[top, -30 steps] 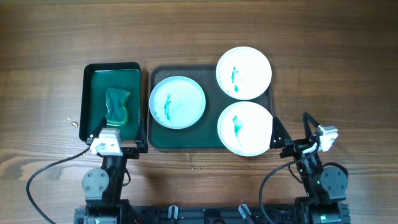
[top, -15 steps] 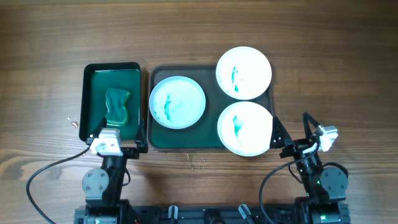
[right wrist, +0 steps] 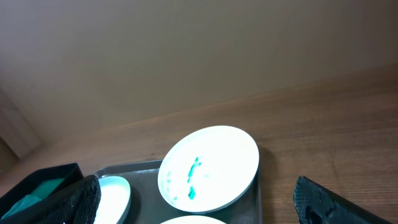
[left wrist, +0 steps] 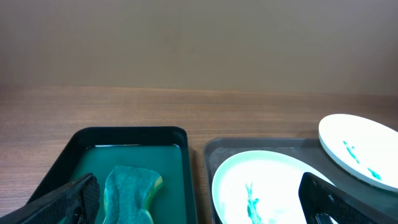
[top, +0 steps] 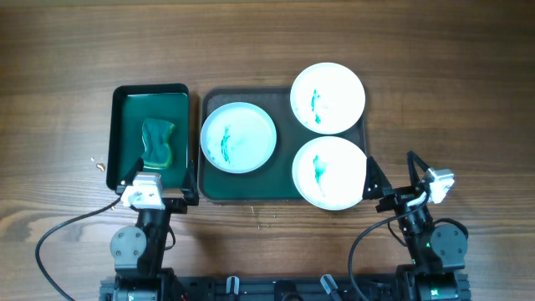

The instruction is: Clean dirty plates on tray and stack at the side

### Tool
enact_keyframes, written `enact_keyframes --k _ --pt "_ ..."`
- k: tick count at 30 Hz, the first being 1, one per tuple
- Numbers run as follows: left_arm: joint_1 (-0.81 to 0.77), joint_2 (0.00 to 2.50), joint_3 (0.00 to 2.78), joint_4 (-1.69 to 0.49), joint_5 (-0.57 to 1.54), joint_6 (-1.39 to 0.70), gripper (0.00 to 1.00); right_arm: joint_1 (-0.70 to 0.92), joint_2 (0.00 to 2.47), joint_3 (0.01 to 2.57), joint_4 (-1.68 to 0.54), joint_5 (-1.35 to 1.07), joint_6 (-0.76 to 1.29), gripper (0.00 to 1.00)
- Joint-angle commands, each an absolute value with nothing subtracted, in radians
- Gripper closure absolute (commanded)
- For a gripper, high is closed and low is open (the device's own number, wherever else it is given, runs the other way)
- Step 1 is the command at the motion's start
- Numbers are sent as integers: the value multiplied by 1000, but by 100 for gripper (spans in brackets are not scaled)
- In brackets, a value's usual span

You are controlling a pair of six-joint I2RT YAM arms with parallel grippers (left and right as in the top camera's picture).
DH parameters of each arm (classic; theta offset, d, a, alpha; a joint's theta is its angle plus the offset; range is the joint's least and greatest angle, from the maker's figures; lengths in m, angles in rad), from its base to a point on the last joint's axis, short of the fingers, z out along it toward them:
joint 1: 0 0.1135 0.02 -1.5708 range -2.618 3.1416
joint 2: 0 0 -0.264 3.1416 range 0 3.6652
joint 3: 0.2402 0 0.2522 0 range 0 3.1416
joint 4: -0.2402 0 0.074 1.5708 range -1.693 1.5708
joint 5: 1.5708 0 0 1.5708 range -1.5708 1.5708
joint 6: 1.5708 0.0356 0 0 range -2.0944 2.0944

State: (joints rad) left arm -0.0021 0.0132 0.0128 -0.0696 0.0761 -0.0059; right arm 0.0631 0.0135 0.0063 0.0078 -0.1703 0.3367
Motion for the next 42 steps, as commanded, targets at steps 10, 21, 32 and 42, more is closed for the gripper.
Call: enact_keyframes --k 10,21,32,42 --pt "5 7 6 -72 66 -8 0 69 9 5 11 -153 344 0" --pt "5 7 6 -71 67 -8 0 69 9 5 11 -153 344 0" --pt "5 7 6 -71 67 -8 0 69 9 5 6 -101 341 0" --pt "5 7 6 -53 145 -8 0 69 9 5 7 -48 344 0"
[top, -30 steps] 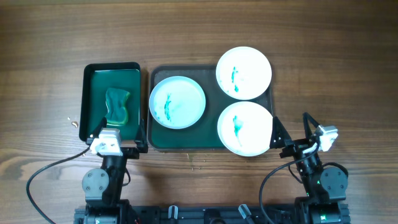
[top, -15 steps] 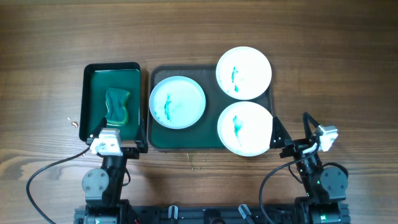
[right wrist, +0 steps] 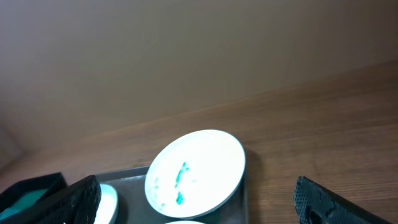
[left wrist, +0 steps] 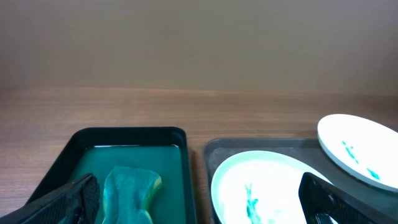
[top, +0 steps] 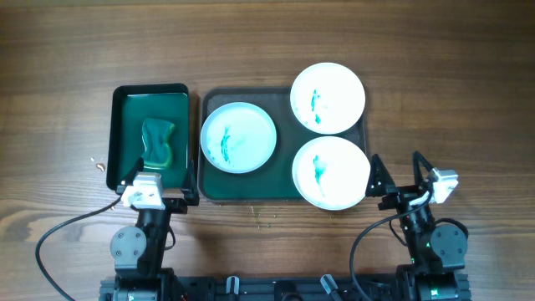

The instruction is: Clean dirty plates on tray and stack at the side

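Three white plates smeared with teal marks lie on a dark tray [top: 209,191]: one at the left [top: 238,137], one at the far right [top: 328,98], one at the near right [top: 331,171]. A teal and yellow sponge [top: 157,140] lies in a green basin [top: 122,104] left of the tray. My left gripper [top: 156,198] stands open at the basin's near edge, nothing between its fingers. My right gripper [top: 399,177] stands open just right of the near right plate, empty. The left wrist view shows the sponge [left wrist: 129,193] and the left plate [left wrist: 261,186]. The right wrist view shows the far right plate [right wrist: 195,174].
The wooden table [top: 451,100] extends bare to the right of the tray and behind it. A few small crumbs [top: 97,164] lie left of the basin. Black cables [top: 58,232] run along the near edge by both arm bases.
My right gripper has shifted a little to the right, and its view has turned rightward so the far plate sits further left in it. The left arm, plates and sponge are unchanged.
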### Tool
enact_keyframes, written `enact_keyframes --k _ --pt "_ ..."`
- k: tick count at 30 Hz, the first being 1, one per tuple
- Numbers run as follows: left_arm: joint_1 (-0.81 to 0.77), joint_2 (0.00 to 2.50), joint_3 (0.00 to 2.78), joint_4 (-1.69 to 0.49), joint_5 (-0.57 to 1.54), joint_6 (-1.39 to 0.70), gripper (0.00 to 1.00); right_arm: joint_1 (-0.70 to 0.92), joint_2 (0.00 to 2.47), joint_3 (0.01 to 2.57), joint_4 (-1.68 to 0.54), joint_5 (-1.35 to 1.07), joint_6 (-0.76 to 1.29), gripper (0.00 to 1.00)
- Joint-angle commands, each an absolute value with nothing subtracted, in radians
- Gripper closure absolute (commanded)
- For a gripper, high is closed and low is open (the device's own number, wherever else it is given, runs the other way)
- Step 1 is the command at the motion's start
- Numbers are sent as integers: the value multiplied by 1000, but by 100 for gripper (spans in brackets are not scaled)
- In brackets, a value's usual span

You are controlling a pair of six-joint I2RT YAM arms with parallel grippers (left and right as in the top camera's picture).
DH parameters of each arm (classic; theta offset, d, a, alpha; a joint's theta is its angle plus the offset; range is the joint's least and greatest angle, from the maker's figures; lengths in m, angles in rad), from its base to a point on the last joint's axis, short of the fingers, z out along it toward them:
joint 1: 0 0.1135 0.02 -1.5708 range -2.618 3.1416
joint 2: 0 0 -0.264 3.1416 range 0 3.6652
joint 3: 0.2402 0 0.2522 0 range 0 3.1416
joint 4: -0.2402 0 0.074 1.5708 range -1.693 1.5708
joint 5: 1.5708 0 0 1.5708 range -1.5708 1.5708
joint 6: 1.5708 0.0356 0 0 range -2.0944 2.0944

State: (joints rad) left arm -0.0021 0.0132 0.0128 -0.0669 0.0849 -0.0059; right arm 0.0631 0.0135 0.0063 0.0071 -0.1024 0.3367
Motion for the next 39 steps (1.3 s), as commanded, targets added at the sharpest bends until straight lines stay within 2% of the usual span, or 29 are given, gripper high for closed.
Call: enact_keyframes --k 1,10,17,23,31,39 --pt "5 7 6 -43 159 -9 0 69 9 5 10 -47 344 0" --pt "5 7 46 -43 214 -114 0 69 9 15 43 -126 358 0" --pt "5 28 156 -164 213 -113 0 69 49 87 5 -216 287 0" --pt "5 135 294 -261 213 -113 0 69 181 202 -34 -298 260 0" --pt "5 434 639 -534 213 -99 0 69 521 582 -339 -335 186 0" --pt "5 840 1111 -937 209 -57 0 69 954 1091 -843 -341 81 0"
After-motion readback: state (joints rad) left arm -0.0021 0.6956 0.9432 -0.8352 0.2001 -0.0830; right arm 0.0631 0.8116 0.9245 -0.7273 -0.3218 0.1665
